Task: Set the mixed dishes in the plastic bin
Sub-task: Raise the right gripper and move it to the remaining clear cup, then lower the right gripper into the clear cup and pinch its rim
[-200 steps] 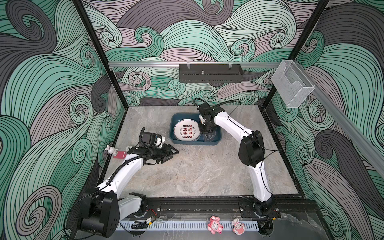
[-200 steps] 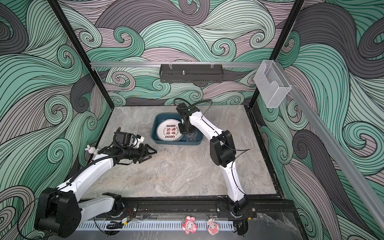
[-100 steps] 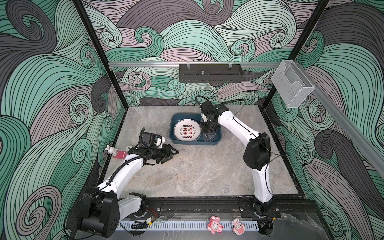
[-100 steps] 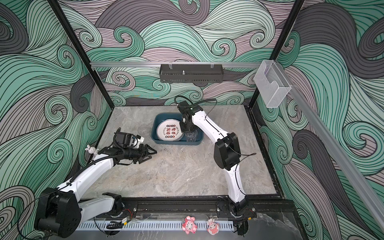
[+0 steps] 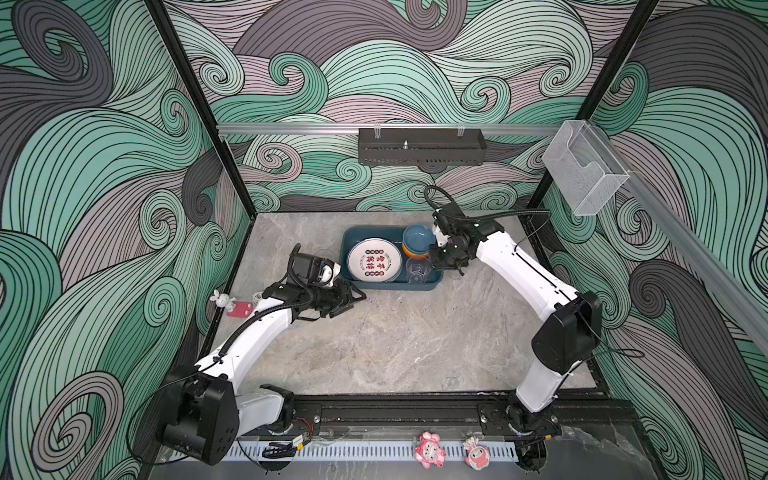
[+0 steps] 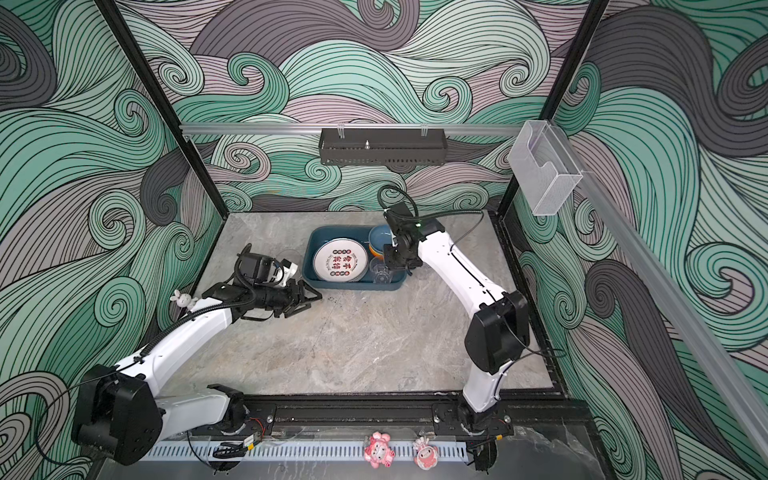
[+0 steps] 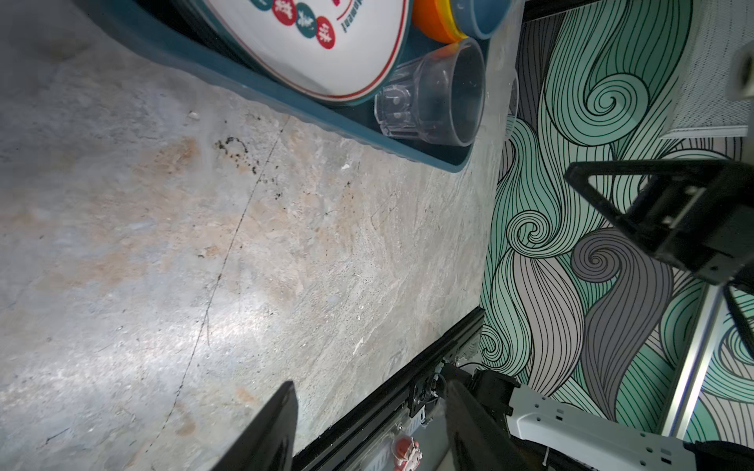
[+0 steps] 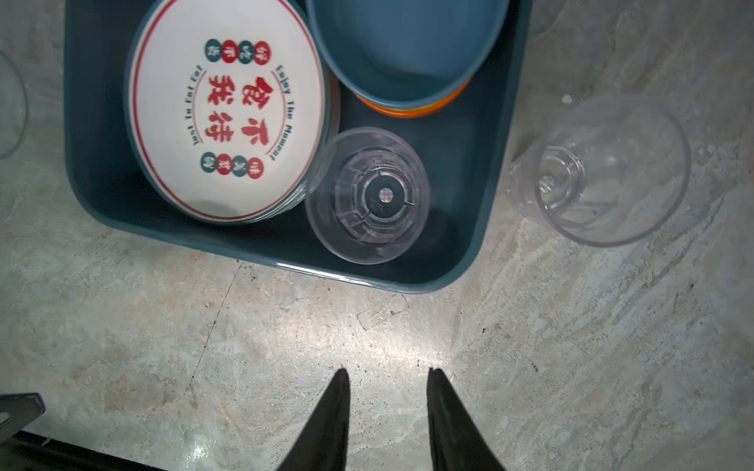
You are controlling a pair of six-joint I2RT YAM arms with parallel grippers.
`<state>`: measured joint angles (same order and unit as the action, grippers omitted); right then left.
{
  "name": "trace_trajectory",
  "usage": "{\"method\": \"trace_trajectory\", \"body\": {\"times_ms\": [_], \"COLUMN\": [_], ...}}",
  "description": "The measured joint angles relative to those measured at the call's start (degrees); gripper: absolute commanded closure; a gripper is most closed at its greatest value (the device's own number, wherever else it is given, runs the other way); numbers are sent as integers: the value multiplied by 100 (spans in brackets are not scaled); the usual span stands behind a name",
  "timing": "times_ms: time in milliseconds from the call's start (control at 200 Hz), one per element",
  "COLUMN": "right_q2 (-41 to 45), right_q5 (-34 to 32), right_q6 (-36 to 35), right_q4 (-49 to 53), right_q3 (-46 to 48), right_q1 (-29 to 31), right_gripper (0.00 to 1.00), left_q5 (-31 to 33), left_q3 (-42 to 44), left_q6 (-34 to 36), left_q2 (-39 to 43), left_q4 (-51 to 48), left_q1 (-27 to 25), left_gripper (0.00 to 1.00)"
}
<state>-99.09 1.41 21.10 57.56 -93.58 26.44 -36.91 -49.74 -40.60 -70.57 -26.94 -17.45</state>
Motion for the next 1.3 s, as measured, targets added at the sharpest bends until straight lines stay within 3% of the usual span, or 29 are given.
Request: {"method": "trace_trajectory", "body": {"times_ms": [205, 630, 1296], "right_q2": [671, 660, -708], "right_q5": [358, 811, 1075], "right_q6": [457, 1113, 1375], "right_q4": [-505, -1381, -1880], "right_q3": [1014, 1508, 966], "right_q1": [-807, -1895, -2280], "right_gripper": [57, 56, 61], "left_q5": [269, 680, 739], "left_q3": [-603, -1384, -1491], "left_q6": [133, 302, 367], "left_q2": [-442, -1056, -1335], "left_q4": [-98, -229, -264], "left_q1": [-402, -1043, -1137], "left_gripper": [39, 40, 40]}}
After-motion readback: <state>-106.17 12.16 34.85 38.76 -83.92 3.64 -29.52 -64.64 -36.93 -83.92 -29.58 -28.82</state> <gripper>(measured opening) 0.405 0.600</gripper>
